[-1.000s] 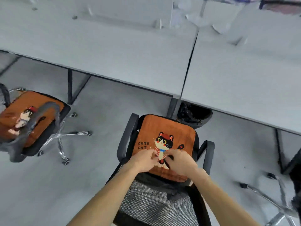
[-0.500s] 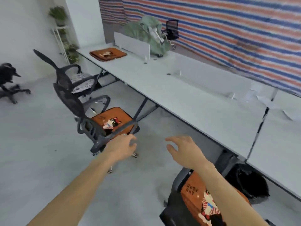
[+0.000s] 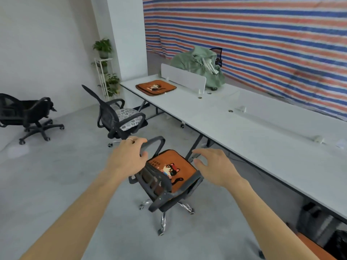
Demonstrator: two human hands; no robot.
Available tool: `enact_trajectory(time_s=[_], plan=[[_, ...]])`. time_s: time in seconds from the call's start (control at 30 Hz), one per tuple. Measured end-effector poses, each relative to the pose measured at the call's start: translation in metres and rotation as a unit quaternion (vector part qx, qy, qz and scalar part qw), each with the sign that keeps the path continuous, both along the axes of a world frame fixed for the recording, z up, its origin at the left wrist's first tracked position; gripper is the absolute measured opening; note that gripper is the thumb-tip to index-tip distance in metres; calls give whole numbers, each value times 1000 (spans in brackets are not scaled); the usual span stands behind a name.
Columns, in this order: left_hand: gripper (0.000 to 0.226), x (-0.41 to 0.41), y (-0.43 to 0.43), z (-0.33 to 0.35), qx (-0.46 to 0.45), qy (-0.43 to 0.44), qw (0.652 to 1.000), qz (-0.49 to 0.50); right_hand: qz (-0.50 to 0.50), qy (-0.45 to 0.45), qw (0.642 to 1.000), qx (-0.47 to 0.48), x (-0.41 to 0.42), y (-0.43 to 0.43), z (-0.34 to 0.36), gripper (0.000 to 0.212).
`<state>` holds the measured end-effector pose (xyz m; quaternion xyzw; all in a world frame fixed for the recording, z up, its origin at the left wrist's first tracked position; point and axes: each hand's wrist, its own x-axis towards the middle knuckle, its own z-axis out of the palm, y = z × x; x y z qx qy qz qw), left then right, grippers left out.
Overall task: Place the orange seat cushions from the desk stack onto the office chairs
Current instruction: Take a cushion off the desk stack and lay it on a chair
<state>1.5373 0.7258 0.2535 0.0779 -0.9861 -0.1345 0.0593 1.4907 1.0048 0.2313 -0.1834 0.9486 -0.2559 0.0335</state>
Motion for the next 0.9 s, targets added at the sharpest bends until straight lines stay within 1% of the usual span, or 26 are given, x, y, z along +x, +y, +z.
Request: enact_trajectory(time_s=[0.13,0.27,0.43,0.67,0.9], plan=[[45,-50,-75,-9,-20,-7,1000,5,-6,5,1000,-2,-50,-67,-7,39],[47,-119,-157,-23,-36,-16,999,8,-10,15,1000,8,-122,-140,-22,39],[52,-212,-253,-22,-71,-28,997,25,-9,10,1000,8,-216,-230,-26,40],[54,-333,-369,-17,-58,-36,997,21,-9,11,1000,15,-336,-353,-18,40],[55,-475,-492,-52,-58,-48,997,-26,-56,21,998,38,-457,-470,-29,44]])
